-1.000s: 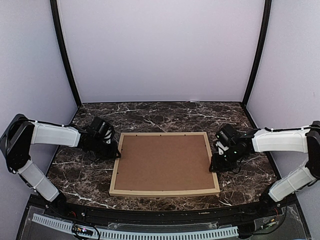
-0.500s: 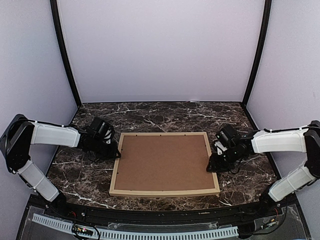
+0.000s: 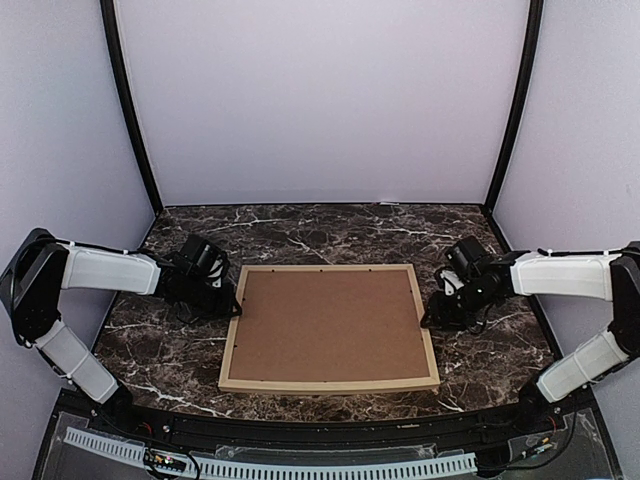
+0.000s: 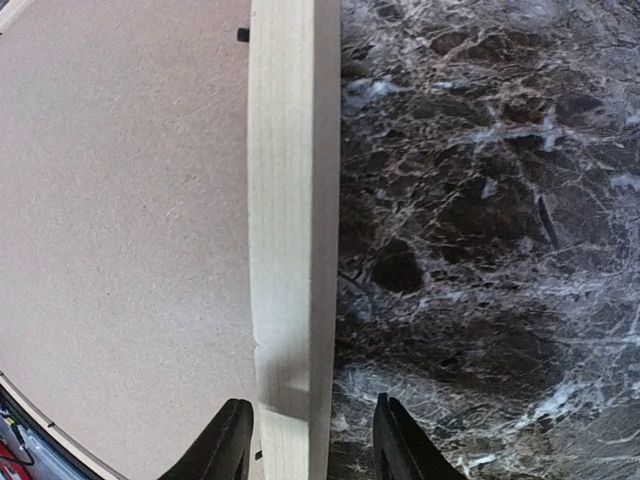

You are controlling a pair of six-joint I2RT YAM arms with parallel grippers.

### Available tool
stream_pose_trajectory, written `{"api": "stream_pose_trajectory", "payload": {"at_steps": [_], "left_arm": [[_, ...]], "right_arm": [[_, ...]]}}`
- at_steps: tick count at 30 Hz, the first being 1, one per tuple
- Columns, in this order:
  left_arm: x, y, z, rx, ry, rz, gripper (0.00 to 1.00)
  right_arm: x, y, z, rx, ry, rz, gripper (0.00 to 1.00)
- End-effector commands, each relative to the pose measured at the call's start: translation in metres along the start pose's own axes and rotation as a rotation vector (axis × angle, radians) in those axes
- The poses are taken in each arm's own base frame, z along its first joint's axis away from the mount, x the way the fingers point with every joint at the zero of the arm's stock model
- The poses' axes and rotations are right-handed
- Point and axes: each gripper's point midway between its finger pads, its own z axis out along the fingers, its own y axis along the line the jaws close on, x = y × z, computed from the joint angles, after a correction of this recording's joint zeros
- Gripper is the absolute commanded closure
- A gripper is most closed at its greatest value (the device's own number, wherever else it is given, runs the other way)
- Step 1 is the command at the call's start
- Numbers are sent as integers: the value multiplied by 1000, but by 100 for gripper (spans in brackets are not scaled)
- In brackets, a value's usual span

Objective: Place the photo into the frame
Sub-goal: Press the fastener onto the backboard.

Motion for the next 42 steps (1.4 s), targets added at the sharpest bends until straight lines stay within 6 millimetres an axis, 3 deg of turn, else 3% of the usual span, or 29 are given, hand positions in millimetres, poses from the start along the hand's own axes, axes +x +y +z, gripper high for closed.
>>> {"api": "stream_pose_trajectory", "payload": {"at_steps": [1, 10, 27, 42], "left_arm": [[28, 14, 10, -42, 90, 7, 98], [28, 14, 10, -42, 90, 3, 98], [27, 13, 12, -39, 96, 7, 98], [31, 16, 13, -46, 99, 6, 98]], "right_arm": [[-7, 0, -10, -5, -18, -14, 58], [8, -8, -17, 68, 27, -58, 58], [14, -7, -8, 264, 81, -153, 60], [24, -5, -7, 314, 104, -186, 61]]}}
